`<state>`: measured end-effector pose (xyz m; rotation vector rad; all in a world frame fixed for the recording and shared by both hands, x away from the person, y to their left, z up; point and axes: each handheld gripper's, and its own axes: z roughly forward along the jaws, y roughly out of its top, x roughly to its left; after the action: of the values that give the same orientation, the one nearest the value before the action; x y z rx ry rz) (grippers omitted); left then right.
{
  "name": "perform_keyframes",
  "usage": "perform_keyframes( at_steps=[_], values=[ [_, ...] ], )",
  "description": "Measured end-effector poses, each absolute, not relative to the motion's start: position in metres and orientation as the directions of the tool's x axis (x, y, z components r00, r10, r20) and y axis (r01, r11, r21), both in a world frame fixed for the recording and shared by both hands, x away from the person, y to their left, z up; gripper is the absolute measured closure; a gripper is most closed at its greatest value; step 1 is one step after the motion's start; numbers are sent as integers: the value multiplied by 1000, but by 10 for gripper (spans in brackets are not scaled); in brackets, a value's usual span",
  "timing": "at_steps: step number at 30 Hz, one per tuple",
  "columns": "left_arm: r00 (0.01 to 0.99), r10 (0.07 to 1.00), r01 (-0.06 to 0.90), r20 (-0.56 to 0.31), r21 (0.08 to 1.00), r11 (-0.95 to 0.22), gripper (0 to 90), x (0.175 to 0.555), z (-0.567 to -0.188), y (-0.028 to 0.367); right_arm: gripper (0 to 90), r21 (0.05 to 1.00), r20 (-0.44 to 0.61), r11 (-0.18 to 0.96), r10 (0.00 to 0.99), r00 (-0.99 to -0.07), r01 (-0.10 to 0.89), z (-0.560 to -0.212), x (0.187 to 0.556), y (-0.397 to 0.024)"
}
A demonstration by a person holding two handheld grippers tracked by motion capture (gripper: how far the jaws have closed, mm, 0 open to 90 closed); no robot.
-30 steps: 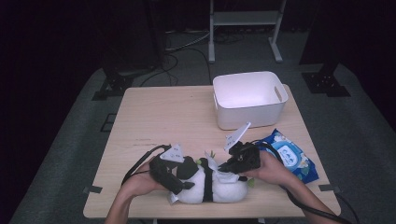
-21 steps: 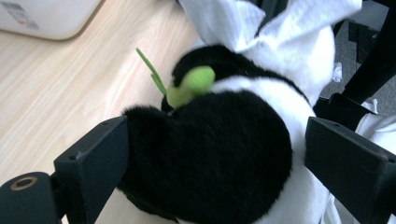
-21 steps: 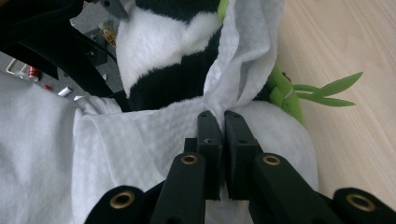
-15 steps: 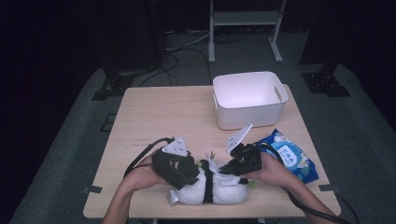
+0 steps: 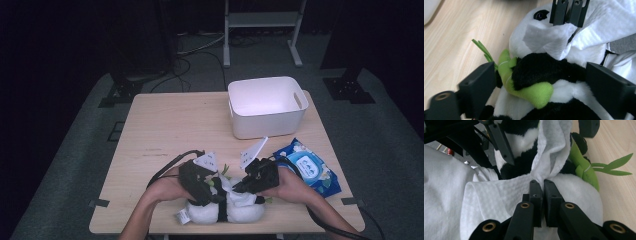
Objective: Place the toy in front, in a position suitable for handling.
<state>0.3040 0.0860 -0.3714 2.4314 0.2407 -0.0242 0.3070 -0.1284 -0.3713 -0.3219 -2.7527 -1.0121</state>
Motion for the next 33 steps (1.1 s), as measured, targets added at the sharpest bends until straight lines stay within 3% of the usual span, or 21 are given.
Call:
perform_keyframes(
  at_steps=[9, 16, 22, 29, 33],
  values=[
    [988, 145, 147, -61, 682, -717, 412, 307, -366, 90, 843, 631, 255, 721, 156, -954, 286, -368, 311, -134],
    [986, 146, 161, -78, 666, -728, 508, 312, -366, 89, 840, 630, 251, 723, 158, -955, 285, -367, 311, -133],
    [990, 133, 131, -50, 678, -723, 656, 312, -363, 89, 824, 637, 234, 717, 171, -957, 284, -364, 312, -136],
    [991, 137, 107, -13, 692, -714, 701, 321, -357, 91, 823, 647, 205, 702, 218, -954, 300, -358, 320, -139],
    [989, 136, 61, 57, 683, -728, 711, 328, -349, 90, 828, 648, 187, 700, 235, -954, 299, -355, 323, -137]
  ],
)
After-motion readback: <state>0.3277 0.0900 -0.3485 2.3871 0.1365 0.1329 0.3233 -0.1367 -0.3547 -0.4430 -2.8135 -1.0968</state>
